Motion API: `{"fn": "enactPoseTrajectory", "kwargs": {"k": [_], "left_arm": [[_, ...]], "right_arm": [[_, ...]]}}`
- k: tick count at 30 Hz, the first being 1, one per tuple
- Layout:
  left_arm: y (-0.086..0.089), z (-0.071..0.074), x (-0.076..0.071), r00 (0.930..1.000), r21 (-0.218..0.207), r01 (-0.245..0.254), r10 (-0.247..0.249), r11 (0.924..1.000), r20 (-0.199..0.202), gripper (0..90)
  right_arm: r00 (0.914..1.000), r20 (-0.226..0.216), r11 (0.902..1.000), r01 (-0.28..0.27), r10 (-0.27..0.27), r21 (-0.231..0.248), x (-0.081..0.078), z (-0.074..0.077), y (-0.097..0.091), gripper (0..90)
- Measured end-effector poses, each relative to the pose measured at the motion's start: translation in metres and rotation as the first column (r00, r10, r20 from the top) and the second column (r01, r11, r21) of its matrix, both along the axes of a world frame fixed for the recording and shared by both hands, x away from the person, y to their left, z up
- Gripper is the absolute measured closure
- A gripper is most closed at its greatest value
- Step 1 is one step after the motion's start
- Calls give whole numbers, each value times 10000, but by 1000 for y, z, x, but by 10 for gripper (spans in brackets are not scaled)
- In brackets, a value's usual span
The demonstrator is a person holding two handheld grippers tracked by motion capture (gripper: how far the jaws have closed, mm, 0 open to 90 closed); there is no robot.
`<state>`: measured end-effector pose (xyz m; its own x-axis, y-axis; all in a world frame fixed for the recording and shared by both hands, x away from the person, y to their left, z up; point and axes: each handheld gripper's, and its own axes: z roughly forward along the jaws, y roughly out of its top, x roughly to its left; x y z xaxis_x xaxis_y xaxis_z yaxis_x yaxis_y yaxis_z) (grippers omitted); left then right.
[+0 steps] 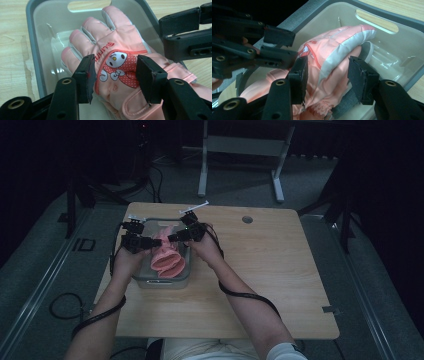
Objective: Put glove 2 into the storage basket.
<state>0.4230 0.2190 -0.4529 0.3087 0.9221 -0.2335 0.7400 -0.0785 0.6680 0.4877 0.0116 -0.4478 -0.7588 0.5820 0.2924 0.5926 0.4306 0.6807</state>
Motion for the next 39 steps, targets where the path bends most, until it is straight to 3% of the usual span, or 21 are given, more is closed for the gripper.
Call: {"fn": "enactPoseTrajectory", "kwargs": {"k": [7,12,16,18,21,22,23,25,28,30,32,35,39], "left_arm": [[2,15,-6,9987,-279,30,-15,9996,517,497],[-10,26,-16,9950,-463,479,-436,9978,901,492],[-27,32,-22,9910,-93,813,-798,9966,1074,421],[-36,34,-25,9901,177,907,-920,9957,1060,329],[-40,35,-25,9890,113,1024,-1030,9947,1057,264],[-50,38,-28,9795,-175,1732,-1703,9847,1079,264],[-55,38,-29,9771,-65,1804,-1785,9836,1160,175],[-63,39,-30,9736,90,1895,-1891,9818,1277,148],[-72,40,-31,9695,-24,2040,-2017,9790,1390,133],[-79,39,-32,9622,-36,2351,-2322,9720,1425,106],[-86,39,-33,9531,101,2702,-2690,9627,1389,24],[-97,39,-35,9452,350,2898,-2917,9565,1464,19],[-114,38,-40,9251,686,3408,-3475,9376,1534,19]], "right_arm": [[9998,169,9998,-67,64,176,-4,10,-7,503],[9992,368,9994,-151,139,320,-8,17,-17,480],[9986,518,9988,-163,139,458,-11,23,-31,421],[9980,616,9984,-161,127,550,-12,25,-38,388],[9971,759,9983,-133,90,563,-14,27,-45,372],[9971,759,9983,-133,90,563,-14,27,-45,368],[9960,892,9979,-137,81,628,-16,29,-59,310],[9951,983,9975,-193,126,676,-18,29,-67,290],[9930,1155,9962,-346,252,801,-21,30,-77,251],[9910,1308,9959,-401,293,807,-24,30,-83,239],[9894,1420,9960,-407,290,800,-26,29,-88,233],[9882,1525,9977,-216,115,645,-28,23,-97,213],[9899,1416,9978,-193,102,631,-31,16,-109,207]]}}
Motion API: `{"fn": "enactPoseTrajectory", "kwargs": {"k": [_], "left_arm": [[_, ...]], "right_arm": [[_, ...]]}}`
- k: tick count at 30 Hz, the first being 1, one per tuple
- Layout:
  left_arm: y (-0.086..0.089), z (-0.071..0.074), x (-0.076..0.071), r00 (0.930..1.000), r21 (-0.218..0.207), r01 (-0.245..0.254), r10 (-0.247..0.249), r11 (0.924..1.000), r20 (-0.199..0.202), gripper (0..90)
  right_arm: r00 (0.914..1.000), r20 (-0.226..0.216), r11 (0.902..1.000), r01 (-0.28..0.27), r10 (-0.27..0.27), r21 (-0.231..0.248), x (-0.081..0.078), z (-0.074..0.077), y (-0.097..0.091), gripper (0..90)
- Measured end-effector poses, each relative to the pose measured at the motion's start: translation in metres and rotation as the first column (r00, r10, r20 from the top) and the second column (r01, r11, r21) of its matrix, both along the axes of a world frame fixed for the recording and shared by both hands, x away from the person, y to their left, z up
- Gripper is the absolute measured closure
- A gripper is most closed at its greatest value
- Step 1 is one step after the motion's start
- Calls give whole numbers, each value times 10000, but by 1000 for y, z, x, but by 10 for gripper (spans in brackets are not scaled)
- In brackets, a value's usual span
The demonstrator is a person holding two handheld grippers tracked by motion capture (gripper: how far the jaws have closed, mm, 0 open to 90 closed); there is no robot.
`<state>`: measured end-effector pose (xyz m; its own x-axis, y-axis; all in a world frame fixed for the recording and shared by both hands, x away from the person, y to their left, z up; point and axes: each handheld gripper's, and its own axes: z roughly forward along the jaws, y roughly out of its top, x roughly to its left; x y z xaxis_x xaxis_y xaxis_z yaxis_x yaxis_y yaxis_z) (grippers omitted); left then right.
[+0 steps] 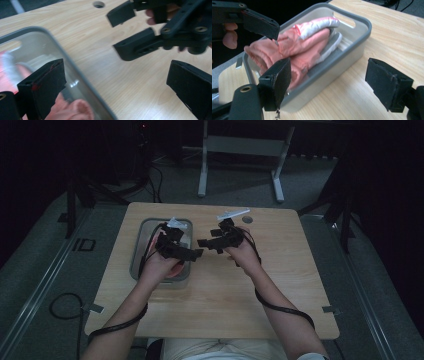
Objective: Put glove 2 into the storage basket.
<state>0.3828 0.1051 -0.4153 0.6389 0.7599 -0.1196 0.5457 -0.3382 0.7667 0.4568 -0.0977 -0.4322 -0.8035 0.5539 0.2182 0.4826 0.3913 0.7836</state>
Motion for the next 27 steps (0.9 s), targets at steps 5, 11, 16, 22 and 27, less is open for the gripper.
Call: {"fn": "enactPoseTrajectory", "kwargs": {"k": [5,11,16,22,27], "left_arm": [[-22,-8,-5,9970,233,747,-752,9969,191,21],[-38,-17,-11,9939,260,1038,-1047,9943,360,32],[-58,-31,-21,9863,532,1603,-1620,9856,300,32],[-69,-44,-26,9795,512,2010,-2013,9782,7,31],[-76,-55,-31,9740,403,2265,-2261,9732,-148,32]], "right_arm": [[10000,-19,9999,29,-29,-137,-6,-11,-12,202],[10000,39,9994,90,-89,-330,-10,-21,-24,198],[9998,65,9990,189,-187,-401,-14,-37,-41,195],[9998,110,9990,161,-157,-423,-17,-50,-55,192],[9997,81,9989,213,-210,-429,-20,-62,-66,192]]}}
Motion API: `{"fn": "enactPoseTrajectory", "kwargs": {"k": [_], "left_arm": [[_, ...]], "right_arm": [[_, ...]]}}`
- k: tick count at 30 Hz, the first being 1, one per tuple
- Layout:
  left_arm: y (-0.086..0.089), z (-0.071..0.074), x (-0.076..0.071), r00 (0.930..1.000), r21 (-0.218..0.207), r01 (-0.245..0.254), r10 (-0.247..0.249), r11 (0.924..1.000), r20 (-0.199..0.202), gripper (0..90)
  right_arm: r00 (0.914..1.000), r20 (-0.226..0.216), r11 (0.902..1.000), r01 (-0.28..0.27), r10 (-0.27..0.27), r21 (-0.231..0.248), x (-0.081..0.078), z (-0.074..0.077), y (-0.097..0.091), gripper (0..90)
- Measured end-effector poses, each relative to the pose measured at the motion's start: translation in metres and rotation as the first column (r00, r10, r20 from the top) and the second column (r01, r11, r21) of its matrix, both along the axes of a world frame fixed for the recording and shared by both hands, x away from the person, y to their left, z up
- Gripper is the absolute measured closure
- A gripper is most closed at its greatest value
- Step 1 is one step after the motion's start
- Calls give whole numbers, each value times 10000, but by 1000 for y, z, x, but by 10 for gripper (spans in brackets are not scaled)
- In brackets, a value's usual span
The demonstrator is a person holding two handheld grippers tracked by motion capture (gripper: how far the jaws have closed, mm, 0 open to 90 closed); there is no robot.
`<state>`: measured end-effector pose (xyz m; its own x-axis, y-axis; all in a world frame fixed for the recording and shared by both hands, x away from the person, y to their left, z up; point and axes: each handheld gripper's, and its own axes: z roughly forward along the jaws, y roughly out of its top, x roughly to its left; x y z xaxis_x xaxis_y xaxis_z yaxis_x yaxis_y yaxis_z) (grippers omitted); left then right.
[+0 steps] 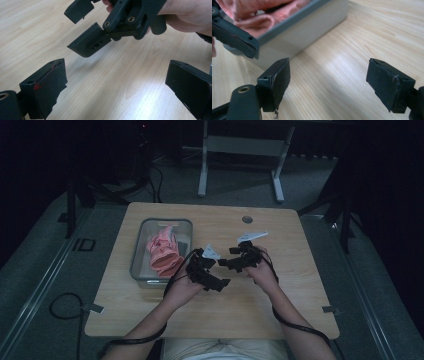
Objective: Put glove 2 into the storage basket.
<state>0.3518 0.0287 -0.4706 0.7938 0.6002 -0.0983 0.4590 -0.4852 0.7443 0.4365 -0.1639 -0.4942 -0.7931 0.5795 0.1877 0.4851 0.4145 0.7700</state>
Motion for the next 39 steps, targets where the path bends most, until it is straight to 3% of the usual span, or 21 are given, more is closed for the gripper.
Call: {"fn": "enactPoseTrajectory", "kwargs": {"k": [6,11,13,18,24,31,39], "left_arm": [[-9,-14,-6,9994,27,335,-334,9994,-52,31],[-13,-29,-8,9975,-137,674,-676,9976,-200,32],[-15,-35,-10,9965,8,801,-801,9968,-258,32],[-18,-46,-16,9958,274,918,-918,9954,-22,32],[-19,-61,-22,9942,83,1078,-1078,9941,5,32],[-23,-75,-31,9915,653,1133,-1170,9914,561,31],[-21,-84,-35,9936,441,1021,-1041,9938,445,31]], "right_arm": [[9999,-55,9997,160,-161,-195,-4,-17,-11,181],[9993,142,9991,339,-336,-266,-8,-29,-21,179],[9993,88,9989,372,-369,-278,-9,-34,-23,179],[9989,197,9983,428,-420,-401,-13,-41,-29,179],[9977,274,9972,627,-616,-406,-17,-49,-37,179],[9962,487,9965,747,-728,-375,-24,-56,-40,181],[9953,714,9966,682,-648,-470,-28,-65,-42,179]]}}
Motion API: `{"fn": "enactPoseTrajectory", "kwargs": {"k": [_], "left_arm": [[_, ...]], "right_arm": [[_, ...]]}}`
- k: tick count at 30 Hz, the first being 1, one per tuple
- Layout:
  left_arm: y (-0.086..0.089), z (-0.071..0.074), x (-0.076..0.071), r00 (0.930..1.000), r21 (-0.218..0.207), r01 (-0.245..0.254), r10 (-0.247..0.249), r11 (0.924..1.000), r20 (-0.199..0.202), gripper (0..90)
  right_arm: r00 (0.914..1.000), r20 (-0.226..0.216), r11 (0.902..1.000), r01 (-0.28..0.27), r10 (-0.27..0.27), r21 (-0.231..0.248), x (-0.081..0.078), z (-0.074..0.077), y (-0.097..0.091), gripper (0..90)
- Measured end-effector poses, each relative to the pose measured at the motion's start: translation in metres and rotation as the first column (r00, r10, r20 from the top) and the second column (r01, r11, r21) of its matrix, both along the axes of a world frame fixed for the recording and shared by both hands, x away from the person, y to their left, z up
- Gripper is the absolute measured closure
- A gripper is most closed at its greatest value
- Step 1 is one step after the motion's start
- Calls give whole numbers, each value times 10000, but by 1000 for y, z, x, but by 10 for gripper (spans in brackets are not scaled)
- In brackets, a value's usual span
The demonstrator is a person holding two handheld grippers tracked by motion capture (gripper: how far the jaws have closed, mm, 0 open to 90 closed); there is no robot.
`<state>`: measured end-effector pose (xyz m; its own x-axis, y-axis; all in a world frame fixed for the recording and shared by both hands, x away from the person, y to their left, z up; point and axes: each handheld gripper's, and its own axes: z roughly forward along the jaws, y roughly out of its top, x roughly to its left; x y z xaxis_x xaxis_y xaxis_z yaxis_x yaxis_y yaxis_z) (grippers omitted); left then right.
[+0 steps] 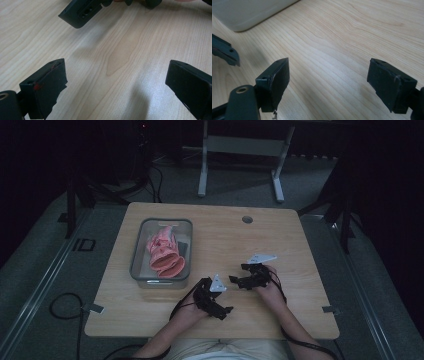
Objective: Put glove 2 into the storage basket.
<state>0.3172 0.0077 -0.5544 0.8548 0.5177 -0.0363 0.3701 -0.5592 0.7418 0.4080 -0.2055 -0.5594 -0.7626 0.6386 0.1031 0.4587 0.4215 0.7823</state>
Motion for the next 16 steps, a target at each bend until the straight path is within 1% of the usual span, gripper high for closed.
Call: {"fn": "enactPoseTrajectory", "kwargs": {"k": [3,5,7,10,12,14,16], "left_arm": [[0,-2,-2,10000,-6,39,-39,10000,43,31],[0,-3,-3,9998,-53,135,-134,9999,117,31],[-1,-3,-4,9997,6,165,-165,9999,173,31],[-1,-5,-4,9997,14,195,-195,9998,149,31],[-1,-5,-4,9996,32,208,-208,9998,171,31],[0,-5,-4,9996,-19,248,-248,9997,166,30],[0,-6,-4,9996,21,228,-228,9997,157,31]], "right_arm": [[9999,97,10000,54,-53,-83,0,-2,-1,180],[9999,126,10000,67,-66,-58,-1,-2,-2,179],[9998,196,10000,59,-59,27,-1,-3,-3,179],[9997,203,9999,104,-106,76,-1,-3,-3,178],[9997,197,9999,110,-110,2,0,-4,-3,178],[9997,219,9999,107,-108,25,-1,-4,-3,178],[9997,220,10000,82,-82,3,0,-4,-3,178]]}}
